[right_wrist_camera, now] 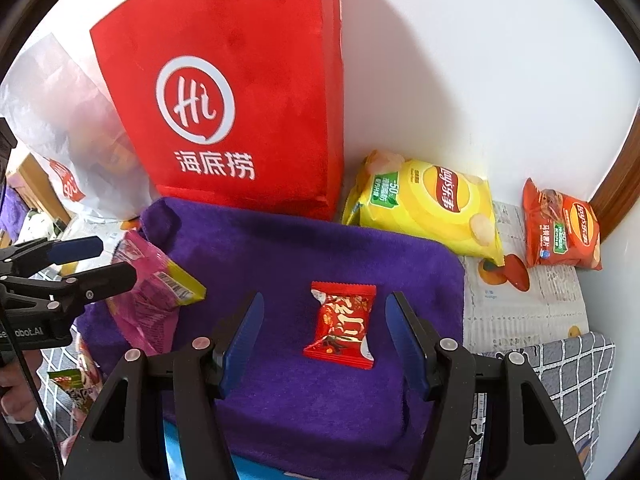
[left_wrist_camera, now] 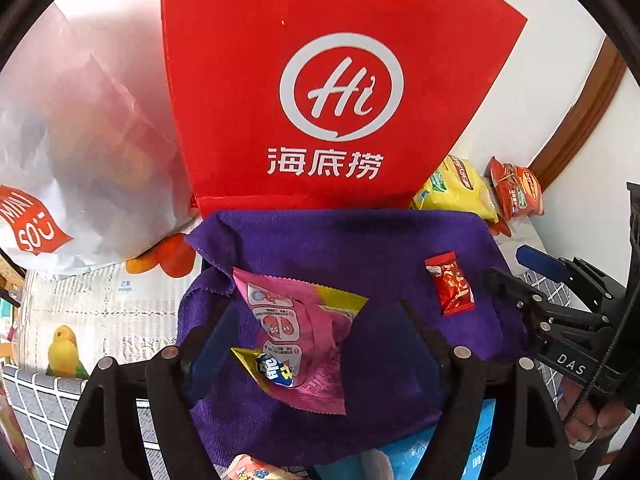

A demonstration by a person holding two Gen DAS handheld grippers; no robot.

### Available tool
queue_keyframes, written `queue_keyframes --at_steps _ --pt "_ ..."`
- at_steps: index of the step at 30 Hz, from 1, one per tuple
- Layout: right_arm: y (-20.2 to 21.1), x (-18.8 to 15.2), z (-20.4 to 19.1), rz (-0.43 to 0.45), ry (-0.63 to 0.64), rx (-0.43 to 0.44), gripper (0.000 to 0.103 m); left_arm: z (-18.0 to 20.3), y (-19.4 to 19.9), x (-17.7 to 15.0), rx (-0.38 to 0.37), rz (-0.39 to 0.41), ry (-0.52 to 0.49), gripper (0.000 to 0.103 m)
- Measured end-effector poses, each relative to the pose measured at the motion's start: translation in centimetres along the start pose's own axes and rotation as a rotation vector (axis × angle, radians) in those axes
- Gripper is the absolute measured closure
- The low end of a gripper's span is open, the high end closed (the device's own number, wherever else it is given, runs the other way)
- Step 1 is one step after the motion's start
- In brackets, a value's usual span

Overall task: Organize snacks
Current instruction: 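Open the right tool to drop the red packet on the towel while the left tool releases the pink bag, then withdraw both open tools from the towel back toward the snack pile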

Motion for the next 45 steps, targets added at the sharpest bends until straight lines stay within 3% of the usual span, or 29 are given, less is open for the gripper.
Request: queue_keyframes --at_steps 6,10,17,26,33,45 --pt "2.3 0.4 -0.1 0.04 -0.016 -0.02 0.039 0.2 2.3 0.1 0.003 0.045 -0.006 0.025" --pt "4.2 0.3 0.2 0.09 -0.062 -0.041 0.024 0.5 3.8 0.1 -0.003 0.073 -0.009 0.025" --pt "6.4 -1.6 -0.1 0.049 -0.086 -0.135 0.023 1.6 6.1 -0.2 -0.037 0.097 -0.039 0.025" --pt "10.1 -4.8 -0.7 0.1 -0.073 -0.195 0.023 2.3 10.1 -0.8 -0.068 0.156 -0.038 0.025" --pt "12.3 -7.8 -1.3 0.087 -0.075 -0.176 0.023 2.7 12.5 -2.1 -0.078 0.165 -0.036 0.025" --pt "15.0 -10.7 -1.5 0.121 -0.184 -0.078 0.023 2.4 16.8 -6.4 -0.064 0.197 -0.035 0.025"
Point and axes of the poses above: each gripper's, at about its wrist camera, not at the fingertips, and y roughly against the way its jaws point, z to its right, x to its top, the point moved 1 cm from there along -y, roughly the way its jaws point, and after that the axes turned 1 degree about y, right-handed, at the moved point
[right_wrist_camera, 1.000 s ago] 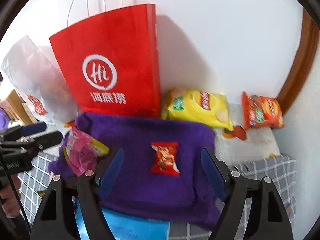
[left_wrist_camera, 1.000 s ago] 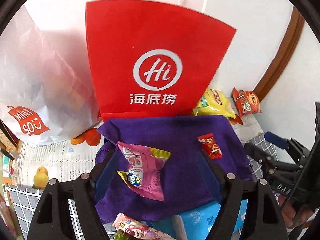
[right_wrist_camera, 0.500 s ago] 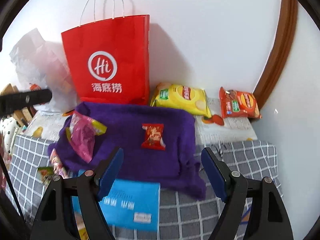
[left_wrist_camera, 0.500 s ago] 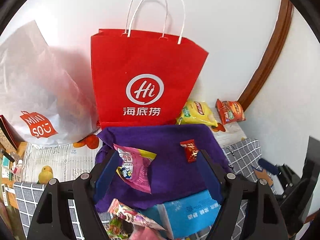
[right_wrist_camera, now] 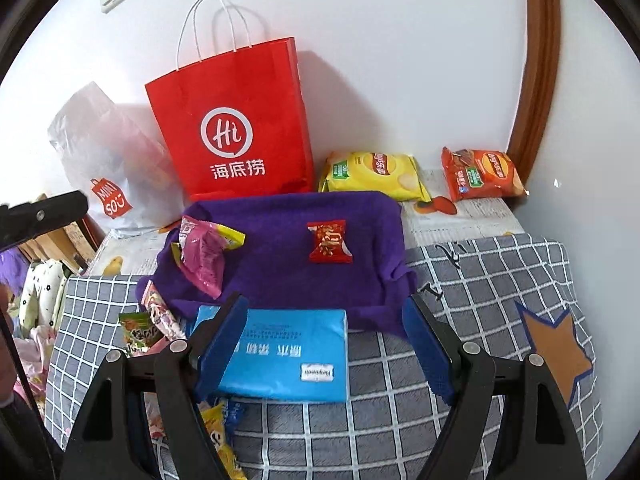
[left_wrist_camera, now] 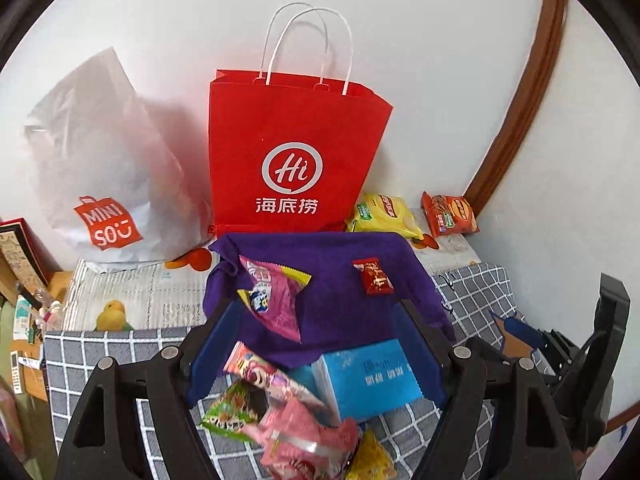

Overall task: Organize snacks
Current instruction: 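Withdraw both open tools from the towel back toward the snack pile, then grasp the yellow chip bag with the right tool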

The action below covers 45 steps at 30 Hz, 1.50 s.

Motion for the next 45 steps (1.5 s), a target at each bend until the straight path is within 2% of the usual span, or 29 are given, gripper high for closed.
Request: queue_keyframes --at_steps 3,6,9,18,26,33,37,41,43,45 --pt "0.8 -0.7 -0.2 0.012 0.011 0.021 0.023 -0.3 0.9 -1.1 0.015 0.0 0.018 0.025" --pt "1.6 -1.3 -0.8 0.036 0.026 0.004 0.023 -0.9 1.4 -2.3 -0.004 0.0 0.055 0.025" --pt "2.1 -2.1 -1.7 0.044 0.045 0.011 0.023 -1.6 1.6 -3.6 0.022 -0.006 0.07 0.025" --pt "1.2 -5.9 -3.5 -0.026 0.044 0.133 0.023 -4.3 1.8 -7.3 0.07 -0.047 0.11 0.026" --pt "0.6 -9.1 -6.7 -0.073 0.078 0.199 0.024 -6.2 1.9 -9.7 0.071 -0.091 0.157 0.026" --pt "-0.6 -11.7 -9.5 -0.113 0.148 0.22 0.035 -8.4 2.4 -11.1 0.071 -0.103 0.2 0.026" --pt "-2.1 -12.9 -10.5 -0.151 0.186 0.194 0.043 -9.5 2.3 -11.9 0.085 -0.114 0.22 0.026" --pt "-3.7 -14.0 -10.8 -0.199 0.218 0.17 0.049 -10.2 1.6 -12.7 0.098 -0.132 0.234 0.026" --pt "-4.4 -14.3 -10.7 -0.22 0.213 0.174 0.054 -10.3 1.3 -12.9 0.097 -0.141 0.238 0.026" --pt "-4.7 -14.5 -10.4 -0.228 0.204 0.188 0.056 -10.2 0.9 -13.1 0.095 -0.148 0.236 0.026"
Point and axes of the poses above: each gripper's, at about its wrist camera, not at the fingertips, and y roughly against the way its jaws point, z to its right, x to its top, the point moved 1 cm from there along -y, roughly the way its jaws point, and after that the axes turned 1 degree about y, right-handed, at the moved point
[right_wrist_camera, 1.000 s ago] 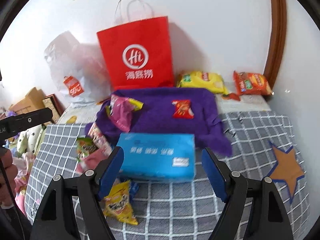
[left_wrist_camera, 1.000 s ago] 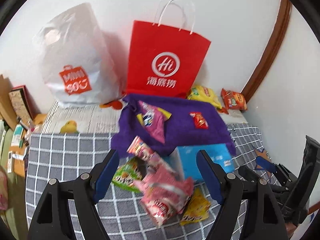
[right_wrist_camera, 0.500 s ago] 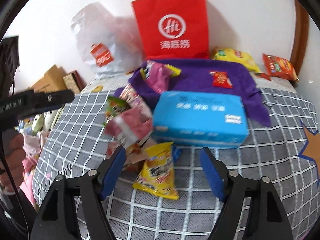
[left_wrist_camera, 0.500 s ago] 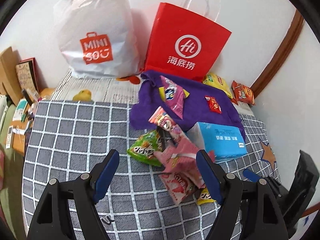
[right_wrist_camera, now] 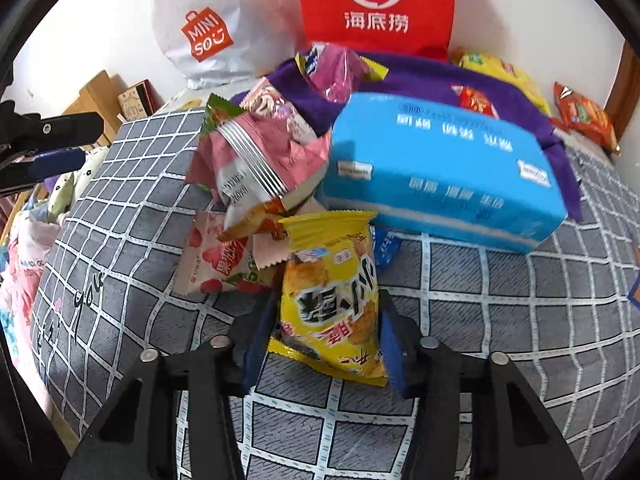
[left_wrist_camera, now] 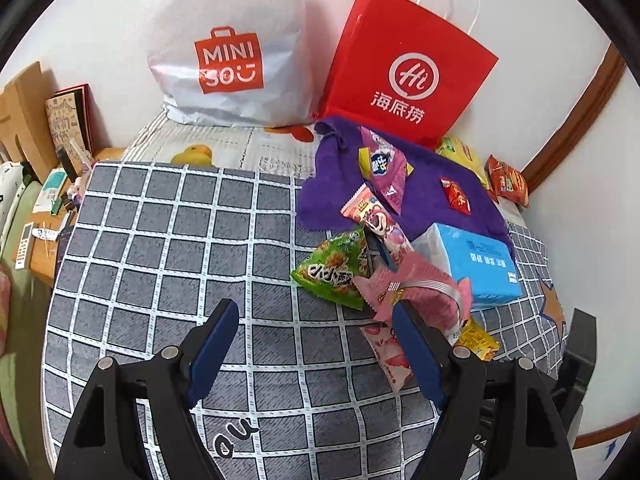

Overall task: Organize snacks
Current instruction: 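Grasp the yellow chip bag with the right tool, then grasp the pink bag with silver band with the left tool while the right tool lifts the yellow bag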

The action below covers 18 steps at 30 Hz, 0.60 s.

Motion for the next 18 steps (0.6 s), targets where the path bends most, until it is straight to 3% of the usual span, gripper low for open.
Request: queue_keyframes --at_steps 9,18 --pt "2.6 -0.4 2.7 0.075 -0.025 -0.008 0.06 3.4 -1.9 -0.1 -0.04 -0.017 -0.072 0.025" --pt "3.8 -1.4 8.8 0.107 -0.091 -0.112 0.06 8.3 -5.0 -0.1 -0.045 -0.044 -0.196 0.022"
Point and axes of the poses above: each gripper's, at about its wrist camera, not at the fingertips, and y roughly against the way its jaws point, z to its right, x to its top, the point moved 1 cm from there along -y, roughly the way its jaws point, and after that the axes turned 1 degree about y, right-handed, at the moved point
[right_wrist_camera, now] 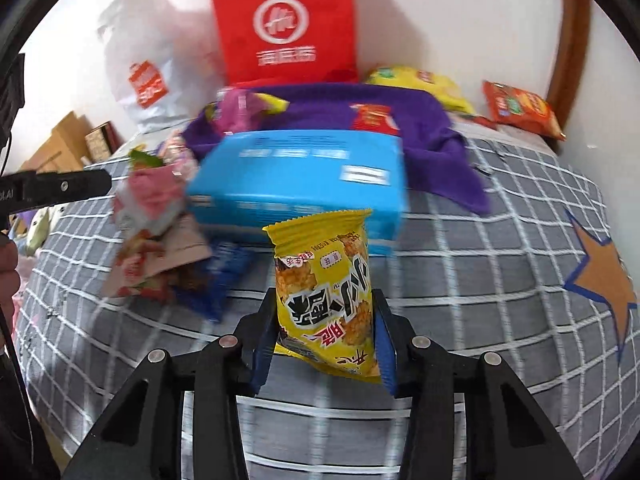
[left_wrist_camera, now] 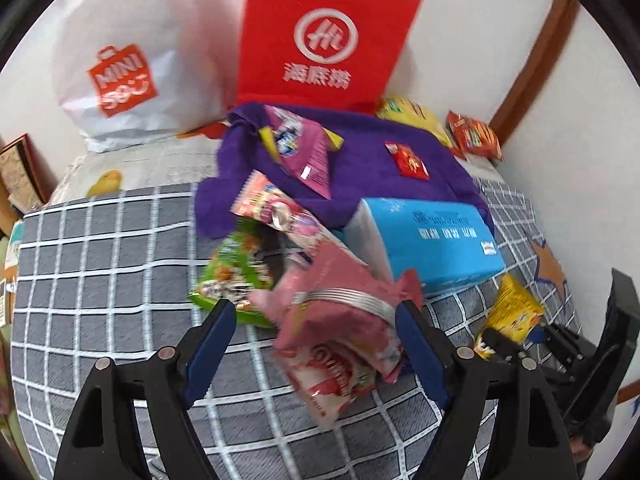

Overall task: Organize snacks
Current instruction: 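Grasp the pink bag with silver band with the left tool while the right tool lifts the yellow bag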

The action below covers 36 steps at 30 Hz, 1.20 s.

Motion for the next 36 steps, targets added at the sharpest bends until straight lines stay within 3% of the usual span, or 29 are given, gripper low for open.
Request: queue_keyframes --at_steps 5,11,13,15,20,36 --pt "-0.3 -0.7 1.8 -0.001 -0.027 0.001 0.06 1.5 -2.6 -0.3 -0.01 -0.064 -0.027 0.022" --pt "-1.2 -1.1 2.8 -0.021 -0.055 0.007 0.06 1.8 -3.8 -0.5 -0.043 -0.075 -0.02 0.022" --pt "-1.5 -1.1 2.9 -0.025 -0.062 0.007 0.06 1.7 -3.9 -0.5 -0.058 -0.072 -0.023 0.026" --pt "-1.6 -1.2 3.0 -0.027 -0.068 0.008 0.06 1.7 -3.9 -0.6 -0.089 -0.077 -0.028 0.038" --pt "-1.7 -1.2 3.1 -0.028 -0.078 0.009 0.06 1.4 -3.5 -0.8 -0.13 -0.068 -0.017 0.046" --pt "-0.2 -0.3 1.9 -0.001 -0.086 -0.009 0.06 1.1 0.7 -1.4 -0.152 -0.003 -0.044 0.046"
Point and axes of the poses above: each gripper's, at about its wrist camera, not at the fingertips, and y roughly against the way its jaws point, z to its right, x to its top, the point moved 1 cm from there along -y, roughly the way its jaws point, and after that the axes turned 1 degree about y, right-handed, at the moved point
